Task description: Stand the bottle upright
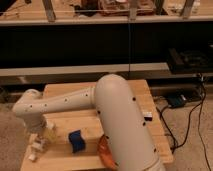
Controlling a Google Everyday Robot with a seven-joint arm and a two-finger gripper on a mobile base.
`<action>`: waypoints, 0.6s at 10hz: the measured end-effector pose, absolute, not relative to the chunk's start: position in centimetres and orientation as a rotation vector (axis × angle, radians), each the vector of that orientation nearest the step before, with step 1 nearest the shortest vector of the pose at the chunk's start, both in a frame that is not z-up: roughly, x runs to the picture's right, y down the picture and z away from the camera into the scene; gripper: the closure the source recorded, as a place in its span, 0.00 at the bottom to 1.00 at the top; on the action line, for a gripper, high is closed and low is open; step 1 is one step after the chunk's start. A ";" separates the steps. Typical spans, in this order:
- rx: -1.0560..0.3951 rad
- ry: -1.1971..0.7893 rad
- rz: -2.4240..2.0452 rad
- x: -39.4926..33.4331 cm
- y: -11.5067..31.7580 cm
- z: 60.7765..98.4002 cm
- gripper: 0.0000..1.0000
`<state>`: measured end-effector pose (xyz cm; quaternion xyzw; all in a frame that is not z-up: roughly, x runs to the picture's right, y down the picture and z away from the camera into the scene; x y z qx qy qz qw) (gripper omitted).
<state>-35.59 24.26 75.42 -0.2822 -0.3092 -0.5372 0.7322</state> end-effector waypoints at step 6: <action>-0.666 -0.736 -1.160 -36.0 25.5 76.3 0.20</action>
